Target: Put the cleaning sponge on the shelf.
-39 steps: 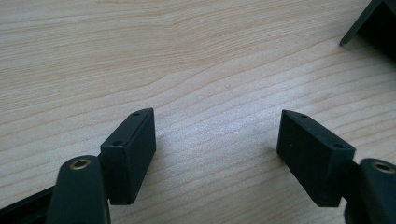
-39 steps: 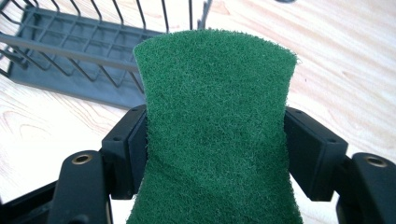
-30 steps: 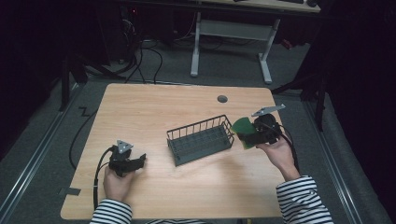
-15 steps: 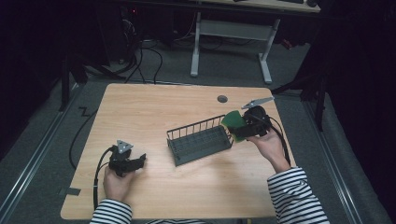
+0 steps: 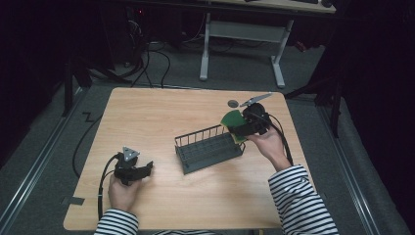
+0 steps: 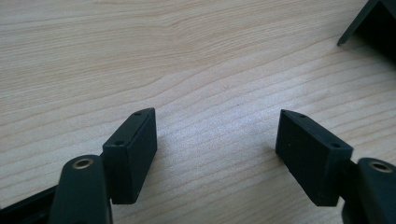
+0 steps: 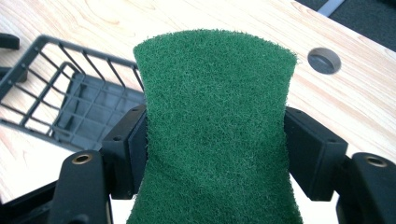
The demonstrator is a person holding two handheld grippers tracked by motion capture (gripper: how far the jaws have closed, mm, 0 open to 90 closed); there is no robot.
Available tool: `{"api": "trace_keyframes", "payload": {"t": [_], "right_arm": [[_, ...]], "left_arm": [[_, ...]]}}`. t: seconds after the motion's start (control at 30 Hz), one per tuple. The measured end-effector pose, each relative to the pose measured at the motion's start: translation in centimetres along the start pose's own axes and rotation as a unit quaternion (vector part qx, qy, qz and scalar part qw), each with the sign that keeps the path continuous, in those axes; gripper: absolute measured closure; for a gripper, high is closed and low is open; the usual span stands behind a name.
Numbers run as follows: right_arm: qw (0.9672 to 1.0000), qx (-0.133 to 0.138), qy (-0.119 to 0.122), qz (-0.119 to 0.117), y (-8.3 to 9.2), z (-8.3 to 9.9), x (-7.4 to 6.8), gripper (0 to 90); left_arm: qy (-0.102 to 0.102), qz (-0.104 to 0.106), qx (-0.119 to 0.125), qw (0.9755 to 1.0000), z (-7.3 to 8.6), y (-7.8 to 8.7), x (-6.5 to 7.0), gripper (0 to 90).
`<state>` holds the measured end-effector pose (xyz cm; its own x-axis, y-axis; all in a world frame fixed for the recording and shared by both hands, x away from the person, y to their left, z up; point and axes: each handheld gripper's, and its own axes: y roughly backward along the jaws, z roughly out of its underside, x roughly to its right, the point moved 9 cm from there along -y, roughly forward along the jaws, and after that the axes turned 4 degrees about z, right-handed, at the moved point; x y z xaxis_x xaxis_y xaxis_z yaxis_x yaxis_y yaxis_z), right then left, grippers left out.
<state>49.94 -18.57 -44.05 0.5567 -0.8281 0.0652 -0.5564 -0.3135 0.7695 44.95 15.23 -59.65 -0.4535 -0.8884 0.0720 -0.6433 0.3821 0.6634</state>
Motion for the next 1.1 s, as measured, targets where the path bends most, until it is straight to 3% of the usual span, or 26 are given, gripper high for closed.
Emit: {"api": "trace_keyframes", "payload": {"t": [0.23, 0.57, 1.1], "right_arm": [[0.9999, -0.012, 0.006, -0.004, -1.9, -1.1, -1.3, 30.5], [0.9994, -0.035, 0.005, 0.005, -4.5, -0.9, -2.3, 30.4], [0.9985, -0.052, 0.002, 0.015, -5.9, 0.6, -2.2, 30.4]], "left_arm": [[0.001, 0.001, 0.000, 1.0000, 0.0, 0.0, 0.0, 29.9], [0.001, 0.002, 0.000, 1.0000, 0.0, 0.0, 0.0, 29.8], [0.000, 0.002, 0.000, 1.0000, 0.0, 0.0, 0.0, 29.6]]}}
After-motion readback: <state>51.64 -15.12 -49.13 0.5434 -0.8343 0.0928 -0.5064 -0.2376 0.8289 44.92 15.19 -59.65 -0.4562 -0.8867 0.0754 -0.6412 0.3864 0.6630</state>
